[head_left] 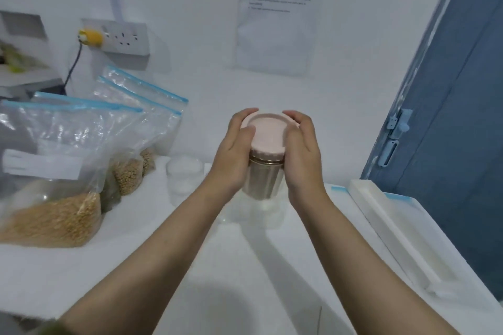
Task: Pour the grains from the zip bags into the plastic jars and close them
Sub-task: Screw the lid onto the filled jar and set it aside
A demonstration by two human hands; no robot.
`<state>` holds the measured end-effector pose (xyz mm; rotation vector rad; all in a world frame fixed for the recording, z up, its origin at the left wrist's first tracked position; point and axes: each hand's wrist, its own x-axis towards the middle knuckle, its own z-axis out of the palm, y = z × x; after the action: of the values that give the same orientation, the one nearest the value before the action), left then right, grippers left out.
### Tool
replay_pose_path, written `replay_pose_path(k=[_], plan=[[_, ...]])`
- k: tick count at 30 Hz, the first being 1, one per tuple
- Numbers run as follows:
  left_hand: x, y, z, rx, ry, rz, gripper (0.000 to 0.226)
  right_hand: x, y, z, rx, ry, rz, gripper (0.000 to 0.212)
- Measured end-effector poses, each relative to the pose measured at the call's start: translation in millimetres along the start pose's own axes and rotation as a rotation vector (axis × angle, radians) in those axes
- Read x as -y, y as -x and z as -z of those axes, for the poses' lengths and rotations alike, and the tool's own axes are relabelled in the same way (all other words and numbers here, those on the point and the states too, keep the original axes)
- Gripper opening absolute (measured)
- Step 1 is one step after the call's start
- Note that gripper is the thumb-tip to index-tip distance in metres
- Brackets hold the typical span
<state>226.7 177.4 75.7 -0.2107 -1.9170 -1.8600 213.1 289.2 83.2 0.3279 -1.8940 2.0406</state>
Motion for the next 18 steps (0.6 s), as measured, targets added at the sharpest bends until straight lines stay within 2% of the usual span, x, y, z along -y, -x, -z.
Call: replay_pose_path(k=[9, 13, 18], plan=[[9.5, -135.2, 74.9, -0.083, -0.045, -0.039, 0.036, -14.7, -111.0, -119.7, 0.026, -0.026, 0.067, 0.028], [58.0, -188.7, 114.0, -0.074, -0.082, 0.034, 0.035, -60.9, -149.0, -173.1, 0.038, 0.011, -0.003, 0.028], [138.2, -215.9, 145.4, -0.063, -0.118, 0.145, 0.031, -137.0, -171.2, -212.8, 0.054, 0.133, -0.121, 0.029]])
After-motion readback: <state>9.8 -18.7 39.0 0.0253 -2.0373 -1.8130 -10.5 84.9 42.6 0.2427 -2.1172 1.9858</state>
